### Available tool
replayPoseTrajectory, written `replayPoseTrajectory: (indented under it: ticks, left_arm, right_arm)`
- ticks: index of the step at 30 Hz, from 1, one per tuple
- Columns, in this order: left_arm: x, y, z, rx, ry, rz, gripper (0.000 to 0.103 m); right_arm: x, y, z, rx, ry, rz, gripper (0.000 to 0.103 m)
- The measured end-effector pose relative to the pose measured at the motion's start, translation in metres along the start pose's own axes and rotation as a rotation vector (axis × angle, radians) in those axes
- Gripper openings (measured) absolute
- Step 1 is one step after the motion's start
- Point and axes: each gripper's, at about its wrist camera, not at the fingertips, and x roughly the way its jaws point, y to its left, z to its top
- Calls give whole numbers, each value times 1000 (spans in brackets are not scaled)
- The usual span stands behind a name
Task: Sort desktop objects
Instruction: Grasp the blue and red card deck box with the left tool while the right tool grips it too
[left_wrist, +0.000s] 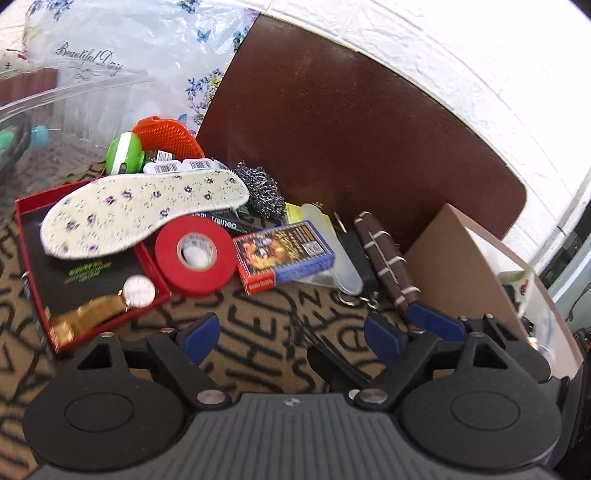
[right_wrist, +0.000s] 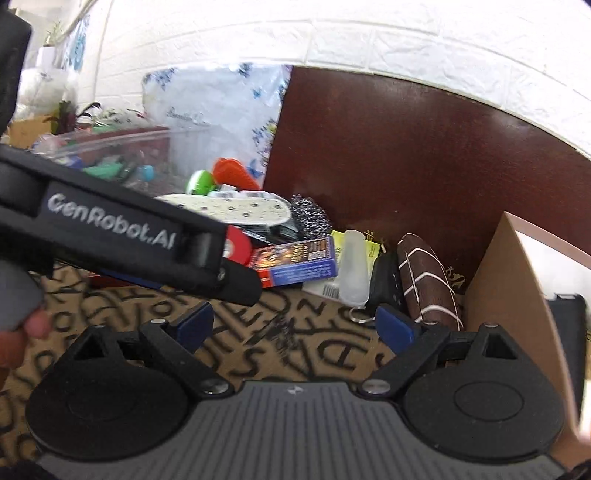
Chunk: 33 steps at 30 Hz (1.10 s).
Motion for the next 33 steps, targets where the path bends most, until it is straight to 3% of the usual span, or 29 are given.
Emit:
replayPoseTrajectory:
  ticks: [6,13,15,17,21,23,27,30,33]
  left_arm:
    - [34,10,27,-63,-1,-4,84]
    - [70,9,38,-21,12,-3,80]
    - [73,7,39,5,13,-3,78]
    - [77,6,37,19,31,-23,62]
    - [71,-1,28,71,30,-39,57]
    - [62,-8,23,87,42,-72,47]
    - [46,-21,8,90,101,-126,39]
    - [37,-25,-10,69,144,-144,36]
    - [24,-29,-28,61,158,-139,36]
  right_arm:
    - [39,-4,13,-37,-23,15,92]
    - [83,-6,19,-84,-4,41,91]
    - [90,-8,18,-77,12,85,84]
    - [89,-4,16,-105,-1,74,78]
    - [77,1,10,-123,11,45,64]
    - [67,1,9,-89,28,59,63]
    - [37,8,-3,-56,61,77,62]
    - [17,4,-17,28,91,118,61]
    - [-1,10,-31,35,113,130,61]
